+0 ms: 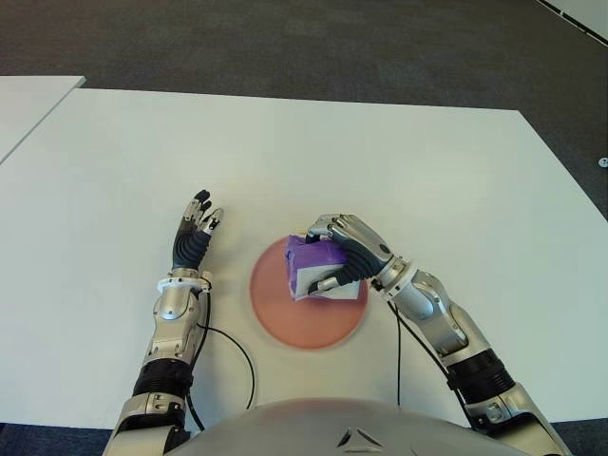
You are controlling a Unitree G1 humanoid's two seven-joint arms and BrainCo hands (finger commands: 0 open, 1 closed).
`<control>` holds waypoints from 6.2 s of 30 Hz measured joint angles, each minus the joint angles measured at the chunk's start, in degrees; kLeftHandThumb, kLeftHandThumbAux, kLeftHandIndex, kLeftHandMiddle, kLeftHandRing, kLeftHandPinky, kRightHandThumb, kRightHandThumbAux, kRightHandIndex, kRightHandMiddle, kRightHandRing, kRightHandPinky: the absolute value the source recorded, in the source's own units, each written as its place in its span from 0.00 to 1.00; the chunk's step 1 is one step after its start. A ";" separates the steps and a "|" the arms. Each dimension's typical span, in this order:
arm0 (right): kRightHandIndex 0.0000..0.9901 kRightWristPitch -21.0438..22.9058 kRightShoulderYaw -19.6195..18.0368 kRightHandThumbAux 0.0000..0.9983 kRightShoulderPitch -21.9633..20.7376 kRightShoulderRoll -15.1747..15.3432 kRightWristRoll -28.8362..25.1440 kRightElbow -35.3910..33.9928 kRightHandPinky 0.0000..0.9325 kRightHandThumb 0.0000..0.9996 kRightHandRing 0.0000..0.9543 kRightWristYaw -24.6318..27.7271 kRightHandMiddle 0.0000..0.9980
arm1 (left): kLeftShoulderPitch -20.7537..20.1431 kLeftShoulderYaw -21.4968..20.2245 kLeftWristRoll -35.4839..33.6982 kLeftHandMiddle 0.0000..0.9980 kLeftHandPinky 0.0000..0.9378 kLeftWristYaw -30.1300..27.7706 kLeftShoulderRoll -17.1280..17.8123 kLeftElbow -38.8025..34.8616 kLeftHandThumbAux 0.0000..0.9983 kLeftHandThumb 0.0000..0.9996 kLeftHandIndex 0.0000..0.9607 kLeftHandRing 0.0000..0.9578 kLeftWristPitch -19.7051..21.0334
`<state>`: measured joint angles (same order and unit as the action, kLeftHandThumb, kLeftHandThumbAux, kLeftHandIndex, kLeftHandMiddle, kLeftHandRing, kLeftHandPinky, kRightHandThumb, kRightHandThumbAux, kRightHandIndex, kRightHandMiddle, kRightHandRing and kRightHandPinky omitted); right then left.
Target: Put the tissue paper into the plate.
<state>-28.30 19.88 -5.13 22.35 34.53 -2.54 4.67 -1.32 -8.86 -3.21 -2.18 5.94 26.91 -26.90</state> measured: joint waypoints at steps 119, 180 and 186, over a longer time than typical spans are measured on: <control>0.00 2.23 -24.11 0.49 0.07 -16.12 -37.10 11.24 0.00 0.00 0.00 -0.44 0.00 | 0.32 -0.66 0.46 0.00 0.00 0.17 0.09 -0.87 0.47 0.00 0.00 0.00 1.18; 0.00 -5.22 -28.74 0.52 -17.06 -19.36 -34.98 56.94 0.00 0.00 0.00 -9.54 0.00 | 1.07 -0.76 0.48 0.00 0.00 -0.24 0.22 -1.05 0.47 0.00 0.00 0.00 0.40; 0.00 -7.83 -29.47 0.52 -17.30 -19.32 -35.47 58.74 0.00 0.00 0.00 -8.69 0.00 | 1.41 -0.76 0.39 0.00 0.00 -0.33 0.25 -1.20 0.48 0.00 0.00 0.00 0.36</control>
<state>-36.13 -9.60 -22.43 3.03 -0.94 56.21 -4.02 0.09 -9.62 -2.82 -2.51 6.19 25.71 -26.53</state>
